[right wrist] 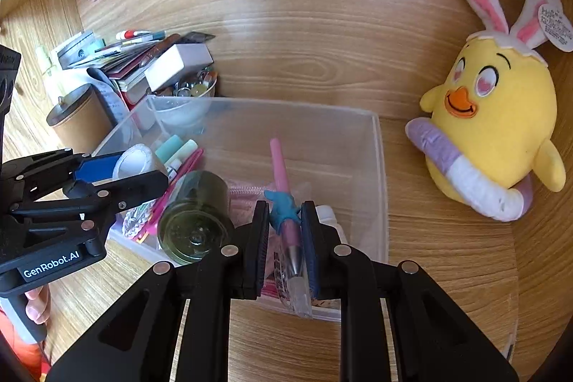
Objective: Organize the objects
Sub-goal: 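Carry the tape roll and pink pen into the clear bin and release both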
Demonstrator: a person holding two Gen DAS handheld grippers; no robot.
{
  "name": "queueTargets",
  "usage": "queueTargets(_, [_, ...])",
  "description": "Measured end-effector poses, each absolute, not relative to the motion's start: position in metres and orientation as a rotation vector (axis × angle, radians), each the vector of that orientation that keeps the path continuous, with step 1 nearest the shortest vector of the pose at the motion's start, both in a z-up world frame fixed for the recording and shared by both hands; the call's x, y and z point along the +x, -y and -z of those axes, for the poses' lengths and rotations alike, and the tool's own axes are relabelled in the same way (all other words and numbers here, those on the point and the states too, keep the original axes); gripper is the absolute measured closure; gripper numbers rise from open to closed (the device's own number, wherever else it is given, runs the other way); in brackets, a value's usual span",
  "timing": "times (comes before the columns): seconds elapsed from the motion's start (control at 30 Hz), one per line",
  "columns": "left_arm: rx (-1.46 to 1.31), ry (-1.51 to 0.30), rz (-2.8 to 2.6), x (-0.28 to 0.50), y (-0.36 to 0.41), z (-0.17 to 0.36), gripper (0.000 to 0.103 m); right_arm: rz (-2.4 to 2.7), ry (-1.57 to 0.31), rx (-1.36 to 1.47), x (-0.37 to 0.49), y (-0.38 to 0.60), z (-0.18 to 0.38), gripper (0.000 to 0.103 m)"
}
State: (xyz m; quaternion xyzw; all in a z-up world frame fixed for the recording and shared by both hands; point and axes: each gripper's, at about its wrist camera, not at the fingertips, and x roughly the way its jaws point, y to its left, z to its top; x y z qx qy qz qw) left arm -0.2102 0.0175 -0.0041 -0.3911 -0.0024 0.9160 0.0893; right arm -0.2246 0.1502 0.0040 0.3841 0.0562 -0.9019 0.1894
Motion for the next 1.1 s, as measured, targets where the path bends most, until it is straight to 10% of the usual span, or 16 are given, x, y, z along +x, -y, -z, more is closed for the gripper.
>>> queueTargets(1.1, [-0.852,0.069,-2.876,-0.098,0.003,-0.032,0.013,2.590,-0.068,0.728,-0.111,-0.168,-0.055,0.027])
